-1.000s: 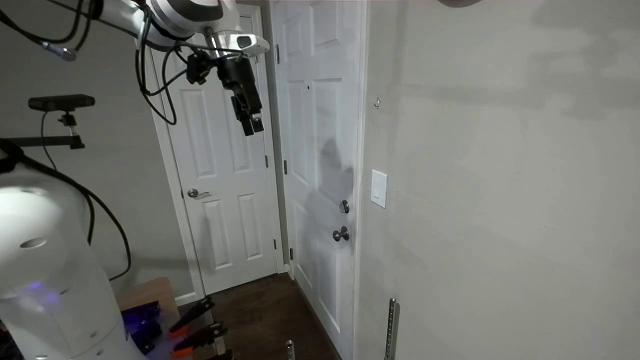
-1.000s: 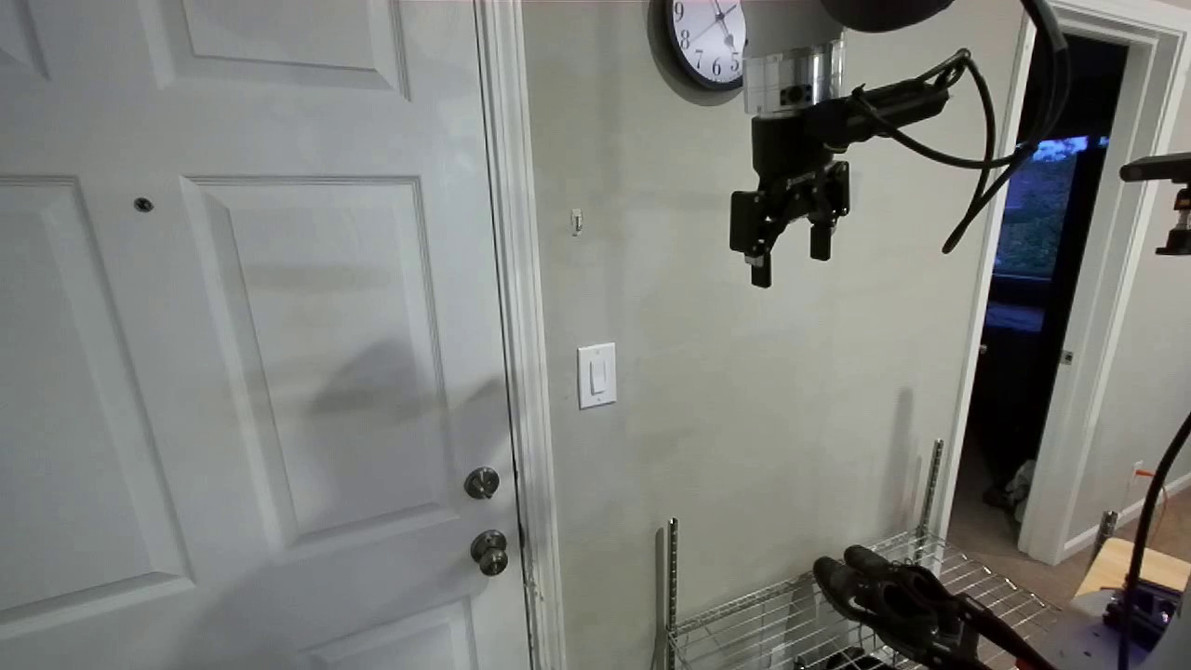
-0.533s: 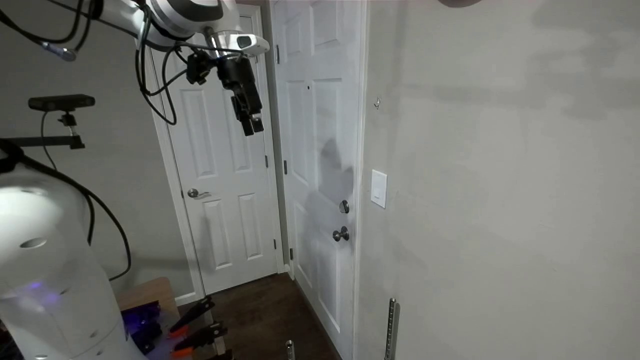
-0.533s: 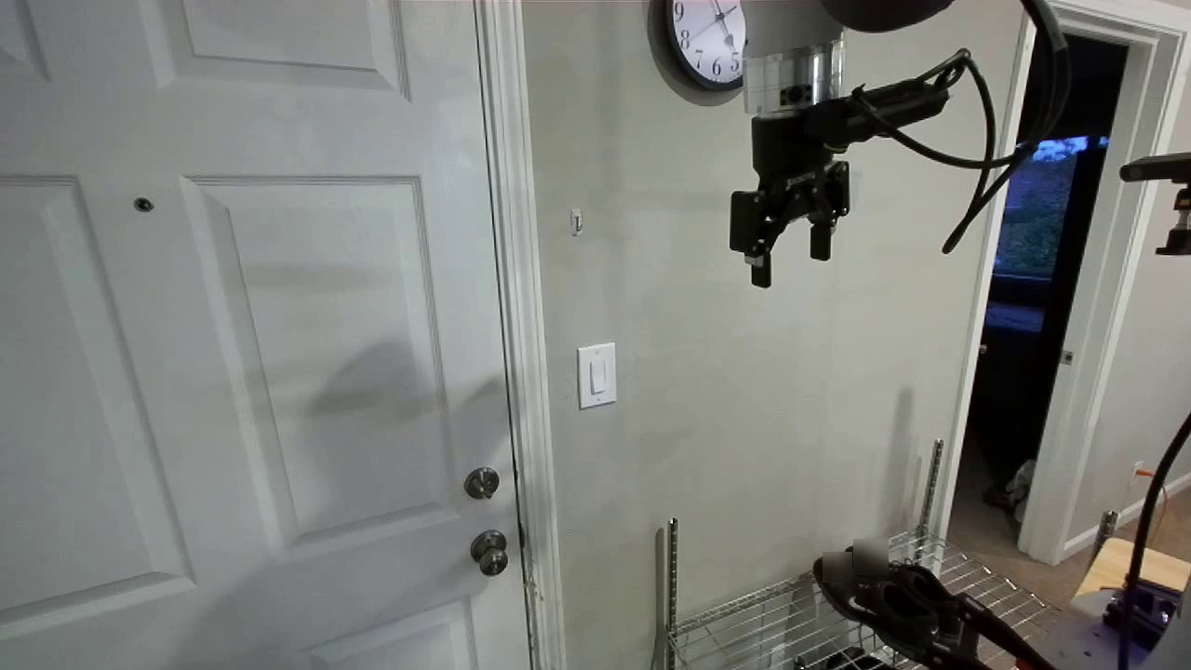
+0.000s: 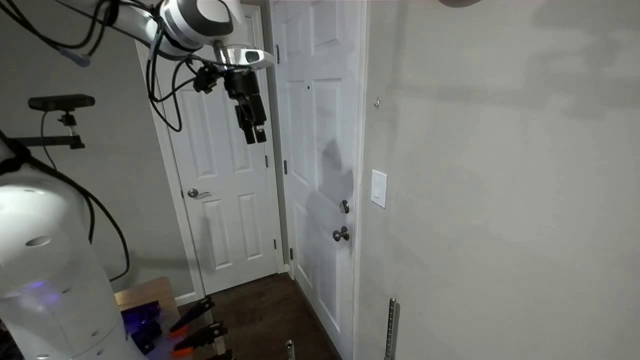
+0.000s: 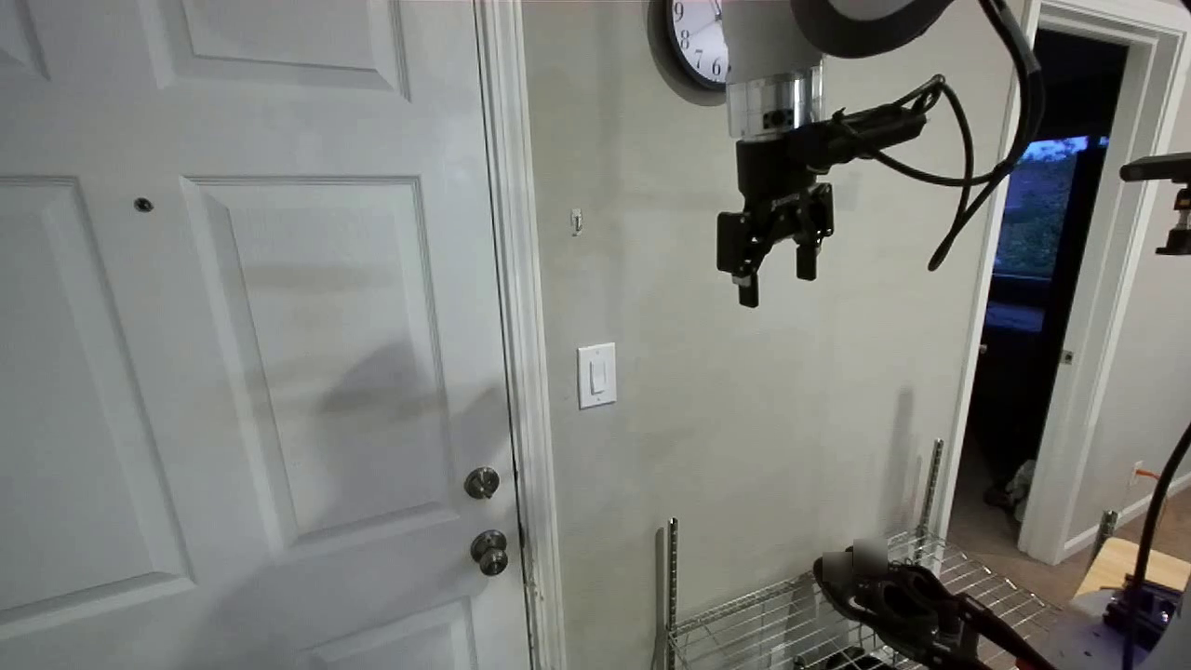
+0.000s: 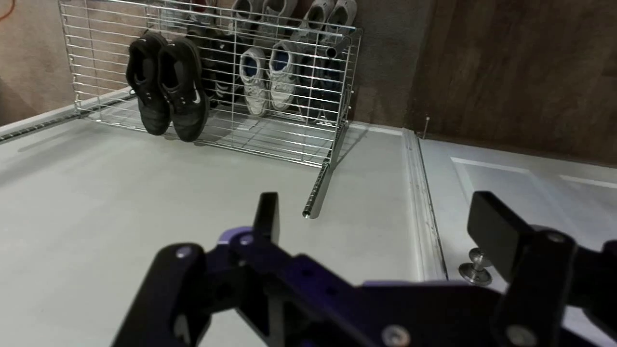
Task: Flip the switch on the wall
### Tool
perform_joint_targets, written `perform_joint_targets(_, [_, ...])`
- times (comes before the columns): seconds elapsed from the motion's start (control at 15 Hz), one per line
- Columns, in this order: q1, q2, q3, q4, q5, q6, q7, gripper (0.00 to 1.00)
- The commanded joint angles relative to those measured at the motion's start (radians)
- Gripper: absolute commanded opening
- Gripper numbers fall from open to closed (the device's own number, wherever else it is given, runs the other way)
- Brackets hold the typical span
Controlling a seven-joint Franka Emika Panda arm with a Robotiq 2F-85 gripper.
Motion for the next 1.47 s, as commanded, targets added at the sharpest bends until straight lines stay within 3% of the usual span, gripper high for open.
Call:
perform_joint_targets(0.0, [0.023, 0.158, -0.025, 0.025, 0.053, 0.105, 0.017, 1.00])
perform_joint_targets(0.33, [0.025, 0.402, -0.062, 0.112, 0.089, 0.302, 0.053, 1.00])
perform_joint_targets(0.73, [0.069, 0.593, -0.139, 0.251, 0.067, 0.427, 0.116, 1.00])
perform_joint_targets(0.8, [0.076, 0.548, -0.148, 0.207, 0.075, 0.408, 0.074, 1.00])
perform_joint_targets(1.4, [0.096, 0.568, -0.166, 0.224, 0.075, 0.410, 0.075, 1.00])
